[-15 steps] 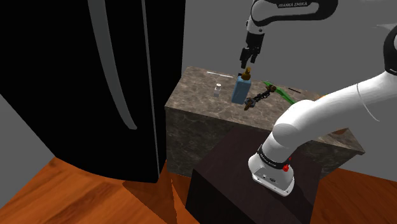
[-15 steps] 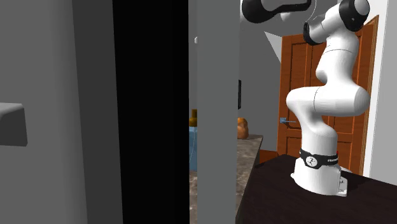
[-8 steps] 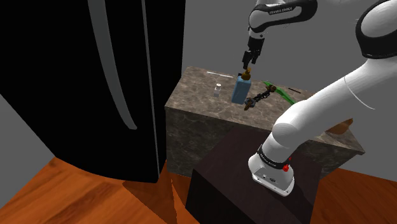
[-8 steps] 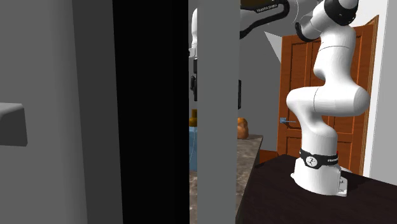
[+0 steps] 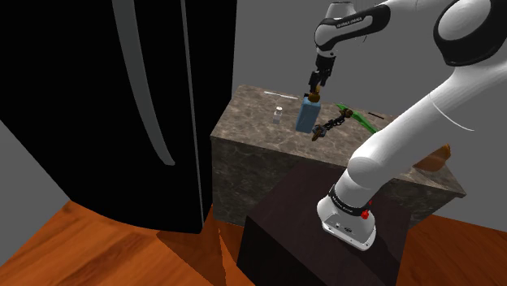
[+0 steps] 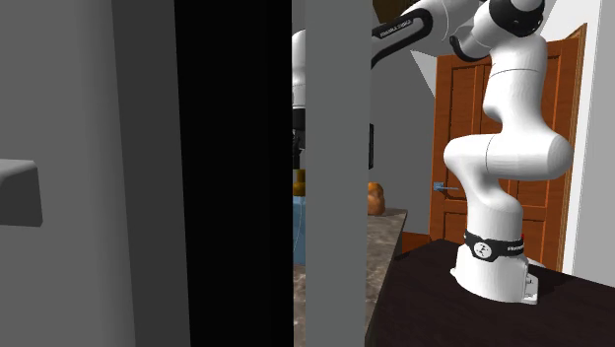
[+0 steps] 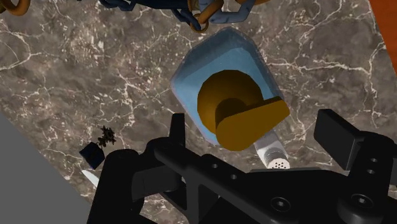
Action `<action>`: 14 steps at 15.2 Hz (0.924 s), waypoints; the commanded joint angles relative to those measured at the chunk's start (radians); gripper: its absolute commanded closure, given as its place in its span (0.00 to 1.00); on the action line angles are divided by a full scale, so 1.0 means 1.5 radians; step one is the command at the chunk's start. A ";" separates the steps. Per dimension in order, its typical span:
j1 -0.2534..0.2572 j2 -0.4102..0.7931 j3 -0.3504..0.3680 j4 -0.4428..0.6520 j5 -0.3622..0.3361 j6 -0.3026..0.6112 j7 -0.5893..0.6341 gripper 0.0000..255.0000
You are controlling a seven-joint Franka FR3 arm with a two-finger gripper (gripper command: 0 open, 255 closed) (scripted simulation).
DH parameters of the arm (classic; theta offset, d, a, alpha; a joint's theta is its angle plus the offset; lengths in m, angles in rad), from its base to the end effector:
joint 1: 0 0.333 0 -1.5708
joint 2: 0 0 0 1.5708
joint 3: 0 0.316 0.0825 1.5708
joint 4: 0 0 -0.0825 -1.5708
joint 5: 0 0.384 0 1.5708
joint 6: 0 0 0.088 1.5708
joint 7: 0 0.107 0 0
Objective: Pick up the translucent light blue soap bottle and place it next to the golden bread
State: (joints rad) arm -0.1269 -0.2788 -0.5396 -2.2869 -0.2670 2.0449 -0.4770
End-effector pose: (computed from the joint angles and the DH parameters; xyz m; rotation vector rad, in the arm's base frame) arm 0.3577 -0.3106 0.4486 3.0549 -0.0774 -0.0685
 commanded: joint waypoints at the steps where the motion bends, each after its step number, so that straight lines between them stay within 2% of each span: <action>1: -0.001 0.010 -0.006 -0.016 0.001 0.026 -0.002 0.00; 9: -0.001 0.010 -0.006 -0.016 0.001 0.026 -0.002 0.00; 10: -0.001 0.010 -0.006 -0.016 0.001 0.026 -0.002 1.00; 14: -0.001 0.010 -0.006 -0.016 0.001 0.026 -0.002 1.00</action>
State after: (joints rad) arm -0.1283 -0.2639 -0.5487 -2.3104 -0.2662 2.0838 -0.4807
